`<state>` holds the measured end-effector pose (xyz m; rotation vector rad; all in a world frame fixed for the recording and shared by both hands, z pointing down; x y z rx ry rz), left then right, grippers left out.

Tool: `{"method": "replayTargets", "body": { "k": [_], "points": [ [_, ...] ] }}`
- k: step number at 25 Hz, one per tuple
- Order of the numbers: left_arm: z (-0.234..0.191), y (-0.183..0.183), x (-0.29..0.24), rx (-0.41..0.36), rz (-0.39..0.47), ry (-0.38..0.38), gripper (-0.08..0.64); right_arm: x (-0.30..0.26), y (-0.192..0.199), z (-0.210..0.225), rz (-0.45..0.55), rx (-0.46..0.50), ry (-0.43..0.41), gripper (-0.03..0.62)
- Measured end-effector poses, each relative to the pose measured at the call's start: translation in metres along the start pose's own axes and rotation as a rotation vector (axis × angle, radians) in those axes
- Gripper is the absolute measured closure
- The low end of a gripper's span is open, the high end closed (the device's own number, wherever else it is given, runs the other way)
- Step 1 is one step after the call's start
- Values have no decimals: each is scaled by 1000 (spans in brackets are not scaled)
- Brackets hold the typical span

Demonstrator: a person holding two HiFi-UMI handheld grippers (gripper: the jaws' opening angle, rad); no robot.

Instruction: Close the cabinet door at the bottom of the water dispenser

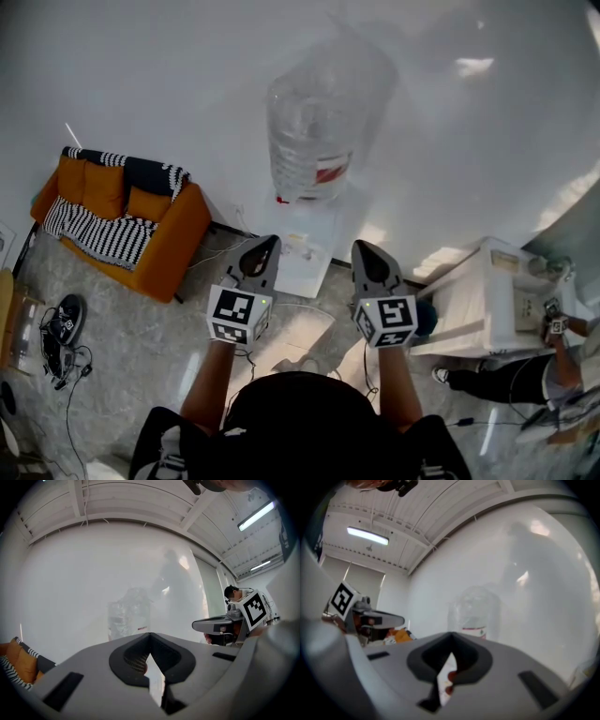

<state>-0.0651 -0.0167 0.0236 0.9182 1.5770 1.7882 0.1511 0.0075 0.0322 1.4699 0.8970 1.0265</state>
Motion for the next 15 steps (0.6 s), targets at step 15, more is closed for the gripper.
{"method": "replayTargets", "body": {
  "k": [15],
  "points": [
    [1,-5,6,2,10,7,549,4,-3,-7,3,-4,0,558]
  ]
}}
Point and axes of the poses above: the fingertips, and each gripper's own axes: x backward along the fingers, z to its right, y out of its underside, the point moved 7 cm from there along x, backward along the fingers, and after that the axes turned 8 degrees about z, right-handed, at the moved point
